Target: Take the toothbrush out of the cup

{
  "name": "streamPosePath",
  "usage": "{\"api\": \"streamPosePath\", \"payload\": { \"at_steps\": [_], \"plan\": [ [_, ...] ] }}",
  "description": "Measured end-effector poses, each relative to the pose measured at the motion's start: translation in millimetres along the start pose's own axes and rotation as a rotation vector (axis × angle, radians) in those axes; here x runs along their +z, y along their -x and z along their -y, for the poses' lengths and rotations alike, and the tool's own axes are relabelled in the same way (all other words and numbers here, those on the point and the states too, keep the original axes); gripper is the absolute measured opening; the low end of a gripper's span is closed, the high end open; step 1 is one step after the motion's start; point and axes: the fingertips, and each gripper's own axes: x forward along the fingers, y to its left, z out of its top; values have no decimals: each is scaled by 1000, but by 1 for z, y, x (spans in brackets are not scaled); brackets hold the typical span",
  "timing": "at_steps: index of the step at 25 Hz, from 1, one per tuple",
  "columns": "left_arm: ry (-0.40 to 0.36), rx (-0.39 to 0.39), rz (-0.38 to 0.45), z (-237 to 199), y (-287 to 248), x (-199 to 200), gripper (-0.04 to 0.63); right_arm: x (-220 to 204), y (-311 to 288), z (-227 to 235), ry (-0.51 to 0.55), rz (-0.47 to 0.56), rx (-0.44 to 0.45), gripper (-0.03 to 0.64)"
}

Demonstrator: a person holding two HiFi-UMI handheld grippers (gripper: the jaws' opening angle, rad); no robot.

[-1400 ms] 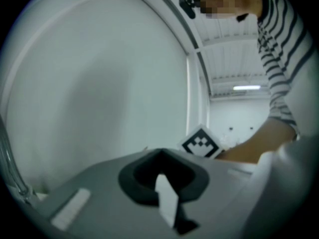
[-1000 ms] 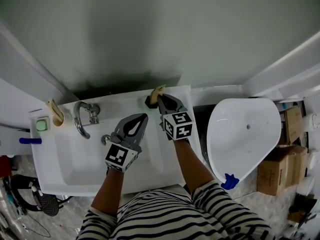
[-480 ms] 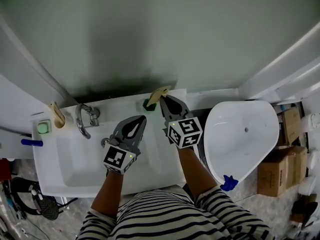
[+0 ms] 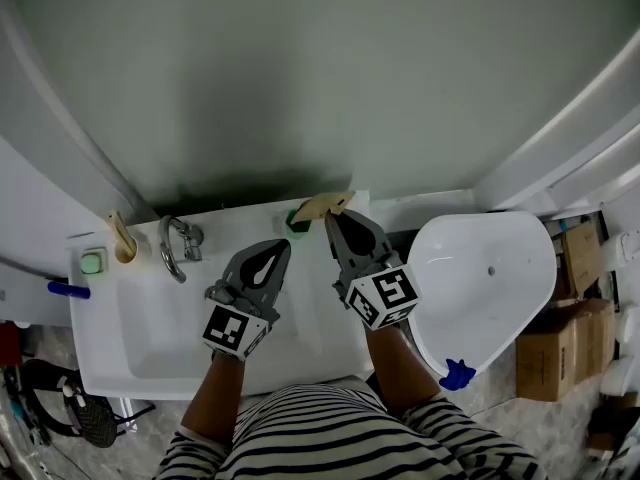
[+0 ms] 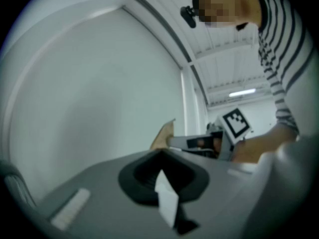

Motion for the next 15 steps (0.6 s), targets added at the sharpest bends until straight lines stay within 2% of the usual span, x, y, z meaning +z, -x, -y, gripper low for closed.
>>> {"api": "streamPosePath", "payload": {
  "at_steps": [8, 15],
  "plan": [
    [-11, 10, 7, 17, 14, 12, 6, 11, 29, -22, -3, 35, 54, 12],
    [20, -1, 36, 33, 17, 20, 8, 12, 45, -30, -26, 46, 90, 12]
  ]
}}
